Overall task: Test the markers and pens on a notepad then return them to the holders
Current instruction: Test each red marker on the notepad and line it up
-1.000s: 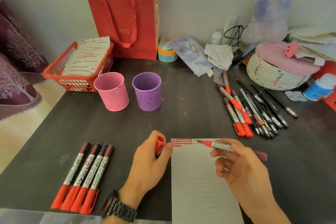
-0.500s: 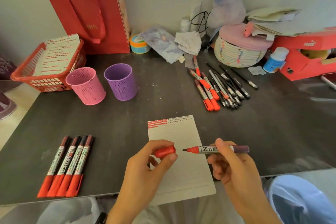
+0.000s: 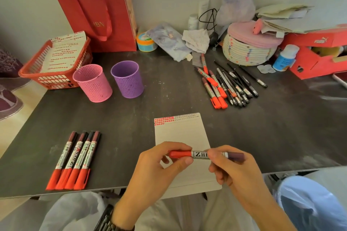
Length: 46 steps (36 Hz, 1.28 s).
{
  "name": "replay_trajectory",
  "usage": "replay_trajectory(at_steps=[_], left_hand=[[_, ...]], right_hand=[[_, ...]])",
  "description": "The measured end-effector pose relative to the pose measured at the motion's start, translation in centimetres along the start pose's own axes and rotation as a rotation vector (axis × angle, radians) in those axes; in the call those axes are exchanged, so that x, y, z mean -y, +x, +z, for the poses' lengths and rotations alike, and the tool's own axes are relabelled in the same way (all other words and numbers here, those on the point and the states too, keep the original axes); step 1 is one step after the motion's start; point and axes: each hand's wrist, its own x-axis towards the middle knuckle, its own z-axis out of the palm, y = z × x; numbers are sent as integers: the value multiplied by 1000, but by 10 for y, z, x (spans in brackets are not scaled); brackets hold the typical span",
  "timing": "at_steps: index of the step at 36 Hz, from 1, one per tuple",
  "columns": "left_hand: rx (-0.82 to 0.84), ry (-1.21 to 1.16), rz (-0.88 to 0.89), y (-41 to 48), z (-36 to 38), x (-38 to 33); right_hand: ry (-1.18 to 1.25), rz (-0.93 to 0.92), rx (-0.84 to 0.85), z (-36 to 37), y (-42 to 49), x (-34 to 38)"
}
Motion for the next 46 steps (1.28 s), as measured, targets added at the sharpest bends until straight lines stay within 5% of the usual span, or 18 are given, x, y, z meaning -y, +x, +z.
replay_trajectory(at_steps=[14, 19, 24, 27, 38, 46], left_hand=[[41, 156, 136, -9, -27, 3], [77, -86, 71, 7, -38, -4], [-157, -947, -135, 28, -35, -21], [-210, -1201, -198, 36, -29, -31], [-317, -1289, -239, 50, 7, -46], [-330, -1236, -165, 49, -2, -54]], right_hand=[[-579, -164, 235, 4, -2, 9], [-422, -122, 188, 32, -4, -5], [-171, 25, 154, 54, -8, -10], [-119, 49, 114, 65, -11, -12], [-80, -43, -227, 77, -26, -9], [1, -12, -151, 75, -24, 3]])
